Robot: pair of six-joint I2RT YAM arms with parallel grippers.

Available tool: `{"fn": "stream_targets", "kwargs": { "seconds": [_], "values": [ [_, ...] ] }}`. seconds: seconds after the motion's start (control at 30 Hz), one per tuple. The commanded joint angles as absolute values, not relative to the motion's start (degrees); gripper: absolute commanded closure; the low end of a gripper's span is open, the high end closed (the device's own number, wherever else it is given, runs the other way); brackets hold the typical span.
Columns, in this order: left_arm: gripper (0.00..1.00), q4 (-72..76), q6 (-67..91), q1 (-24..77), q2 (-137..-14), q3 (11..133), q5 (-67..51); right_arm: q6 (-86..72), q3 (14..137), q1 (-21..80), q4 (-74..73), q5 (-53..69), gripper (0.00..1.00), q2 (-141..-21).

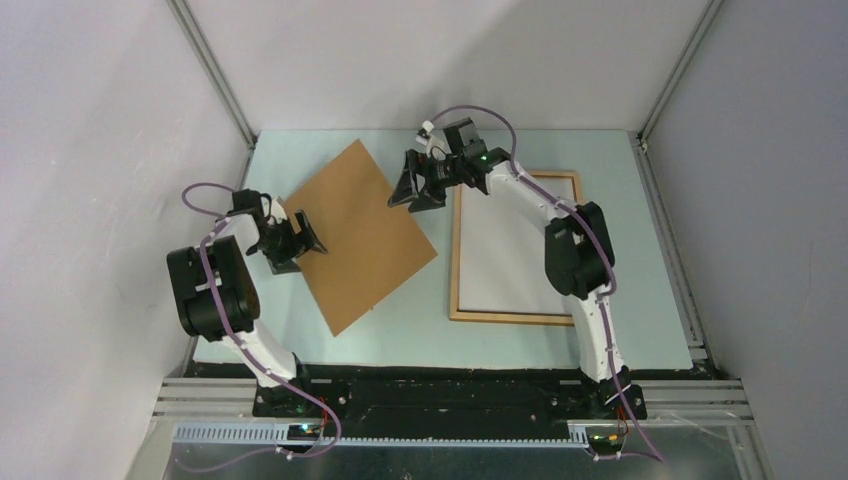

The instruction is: Put the photo into the frame

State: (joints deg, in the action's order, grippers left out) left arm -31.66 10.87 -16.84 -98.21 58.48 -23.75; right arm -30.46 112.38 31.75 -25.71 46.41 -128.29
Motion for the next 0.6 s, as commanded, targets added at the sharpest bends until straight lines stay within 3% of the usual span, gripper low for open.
{"fn": "stream_targets", "kwargs": {
  "seconds": [0.0, 0.57],
  "values": [
    [0.08, -29.8, 9.5, -14.6, -101.1, 59.5, -29.8, -31.8, 109.3, 35.7, -21.3, 52.1, 0.13, -120.8],
    [0.09, -29.8, 9.1, -14.6, -99.2, 60.8, -34.0, -19.6, 109.3, 33.2, -29.7, 40.0, 0.14, -128.0]
  ]
}}
